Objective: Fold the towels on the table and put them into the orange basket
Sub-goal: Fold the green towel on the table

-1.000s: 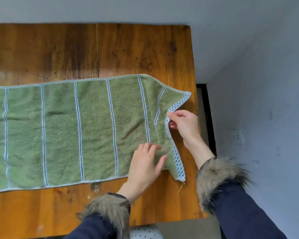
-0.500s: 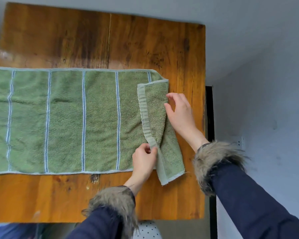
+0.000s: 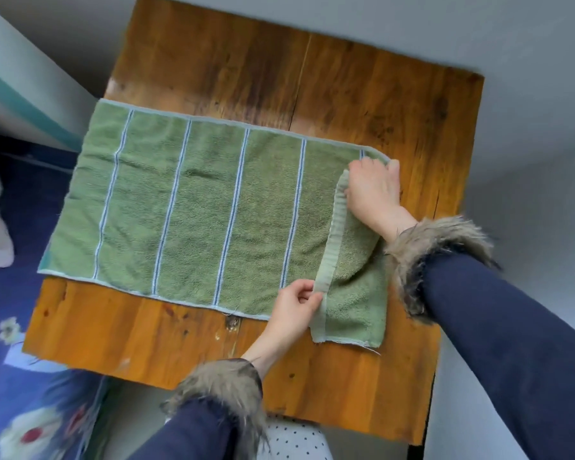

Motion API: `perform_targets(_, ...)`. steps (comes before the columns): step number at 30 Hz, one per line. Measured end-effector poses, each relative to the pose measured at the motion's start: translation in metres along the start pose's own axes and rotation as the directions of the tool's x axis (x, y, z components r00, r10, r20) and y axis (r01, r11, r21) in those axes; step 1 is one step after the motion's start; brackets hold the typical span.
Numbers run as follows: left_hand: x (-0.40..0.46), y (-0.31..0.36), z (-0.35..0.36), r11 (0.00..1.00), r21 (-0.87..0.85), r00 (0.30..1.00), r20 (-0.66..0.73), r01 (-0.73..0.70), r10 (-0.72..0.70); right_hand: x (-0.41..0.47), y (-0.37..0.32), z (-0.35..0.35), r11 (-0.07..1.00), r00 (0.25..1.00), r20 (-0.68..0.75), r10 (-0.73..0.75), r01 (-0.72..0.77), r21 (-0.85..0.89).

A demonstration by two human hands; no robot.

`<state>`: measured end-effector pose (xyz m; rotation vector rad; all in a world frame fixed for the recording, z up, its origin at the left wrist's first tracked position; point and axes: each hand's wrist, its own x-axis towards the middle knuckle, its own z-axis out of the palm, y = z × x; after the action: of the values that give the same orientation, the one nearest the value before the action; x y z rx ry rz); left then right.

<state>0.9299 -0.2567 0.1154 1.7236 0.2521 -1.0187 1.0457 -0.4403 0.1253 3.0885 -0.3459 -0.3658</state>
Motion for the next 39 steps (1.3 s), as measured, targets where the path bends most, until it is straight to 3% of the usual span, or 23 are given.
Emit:
perform_targets(4,-0.01,0.014,-0.029,0.998,0.055,0.997,0.071,-0.025,0.021,-0.032,-0.02,-0.019,0.998,0.999,-0.003,-0.035,0.035,0.044)
perform_targets(8,-0.033,0.037,-0.075,0.987,0.117,0.989,0.108,-0.11,0.098,-0.052,-0.044,-0.056,0.98,0.992,-0.103,-0.078,0.095,0.176)
perform_targets(15,-0.079,0.082,-0.183,0.974,0.064,0.974,-0.047,-0.217,0.22,-0.03,-0.125,-0.14,0.827,0.975,-0.198,-0.105,0.196,0.527)
perform_targets(19,-0.088,0.092,-0.254,0.969,0.066,0.956,-0.161,-0.237,0.245,-0.008,-0.19,-0.16,0.748,0.941,-0.273,-0.198,0.326,0.578)
perform_targets(22,-0.075,0.076,-0.301,0.978,0.117,0.927,-0.318,-0.171,0.2,0.017,-0.233,-0.153,0.738,0.946,-0.247,-0.208,0.318,0.596)
perform_targets(27,-0.027,0.024,-0.34,0.967,0.253,0.866,-0.487,0.021,0.109,0.055,-0.279,-0.106,0.816,0.972,-0.12,-0.204,0.237,0.528)
perform_targets(35,0.016,-0.034,-0.341,0.782,0.618,0.886,-0.402,0.074,0.234,0.075,-0.277,-0.019,0.972,0.99,0.107,-0.097,0.071,0.225)
perform_targets(39,0.026,-0.04,-0.336,0.705,0.705,0.888,-0.37,0.077,0.273,0.071,-0.25,0.002,0.989,0.949,0.279,-0.144,0.128,0.074)
